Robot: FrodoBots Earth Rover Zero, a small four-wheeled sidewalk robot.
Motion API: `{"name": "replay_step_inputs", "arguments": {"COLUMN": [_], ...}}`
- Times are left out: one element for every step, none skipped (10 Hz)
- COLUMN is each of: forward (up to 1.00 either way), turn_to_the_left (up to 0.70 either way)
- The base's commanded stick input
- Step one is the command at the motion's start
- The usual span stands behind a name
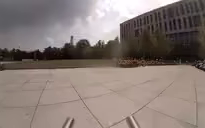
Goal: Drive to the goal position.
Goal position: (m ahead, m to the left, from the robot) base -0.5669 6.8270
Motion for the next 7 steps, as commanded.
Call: {"name": "replay_step_inputs", "arguments": {"forward": [0.04,0.04,0.04,0.04,0.04,0.04,0.04], "turn_to_the_left": [0.0,0.0,0.0,0.0,0.0,0.0,0.0]}}
